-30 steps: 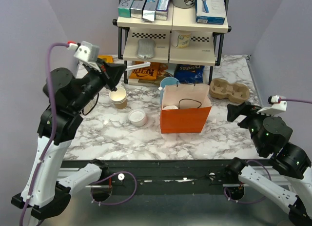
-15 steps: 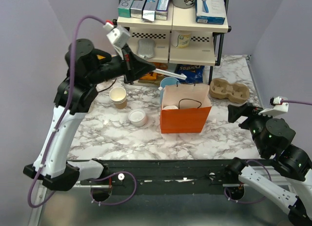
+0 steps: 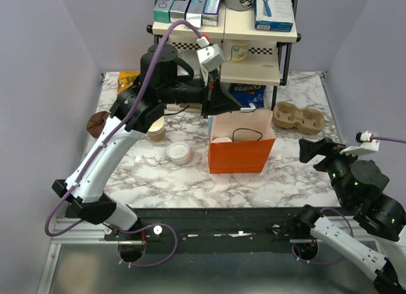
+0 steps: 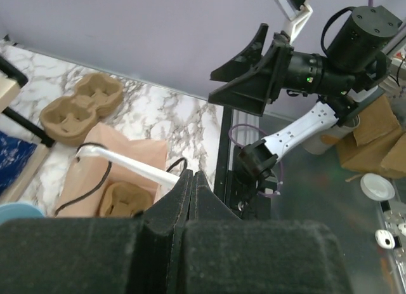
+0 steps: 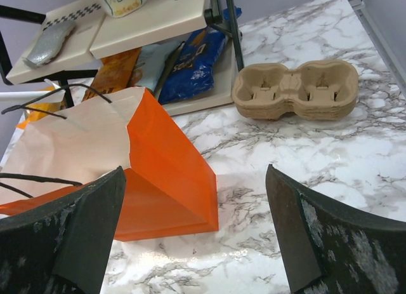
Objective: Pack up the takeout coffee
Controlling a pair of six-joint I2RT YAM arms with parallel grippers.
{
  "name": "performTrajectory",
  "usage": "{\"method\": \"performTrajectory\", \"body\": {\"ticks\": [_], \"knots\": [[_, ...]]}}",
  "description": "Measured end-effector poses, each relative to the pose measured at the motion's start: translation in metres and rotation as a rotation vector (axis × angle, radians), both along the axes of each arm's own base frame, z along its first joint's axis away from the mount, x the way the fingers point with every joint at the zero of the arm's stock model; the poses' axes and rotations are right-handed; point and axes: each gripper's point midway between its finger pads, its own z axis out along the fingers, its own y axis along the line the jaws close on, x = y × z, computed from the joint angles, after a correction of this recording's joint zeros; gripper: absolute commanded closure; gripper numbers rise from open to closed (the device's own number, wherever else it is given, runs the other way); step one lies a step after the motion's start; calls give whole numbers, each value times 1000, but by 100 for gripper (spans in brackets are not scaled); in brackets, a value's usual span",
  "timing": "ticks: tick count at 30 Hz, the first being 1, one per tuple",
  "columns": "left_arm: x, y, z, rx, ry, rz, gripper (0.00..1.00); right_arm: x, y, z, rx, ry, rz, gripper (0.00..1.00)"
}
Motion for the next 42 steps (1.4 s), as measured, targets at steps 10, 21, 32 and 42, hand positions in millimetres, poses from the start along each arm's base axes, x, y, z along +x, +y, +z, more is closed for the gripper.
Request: {"method": "performTrajectory", "body": {"ticks": [10, 21, 32, 42], "knots": [[16, -37, -24, 83, 25, -20, 100, 0, 0, -7, -8, 8, -1, 1], [50, -5, 22, 49, -107, 294, 100, 1, 1, -7, -12, 12, -1, 1], [39, 17, 54, -17, -197, 347, 100, 1, 1, -7, -17, 11, 0, 1], [10, -7, 26, 28, -137, 120, 100, 2, 1, -12, -22, 17, 0, 1]]}}
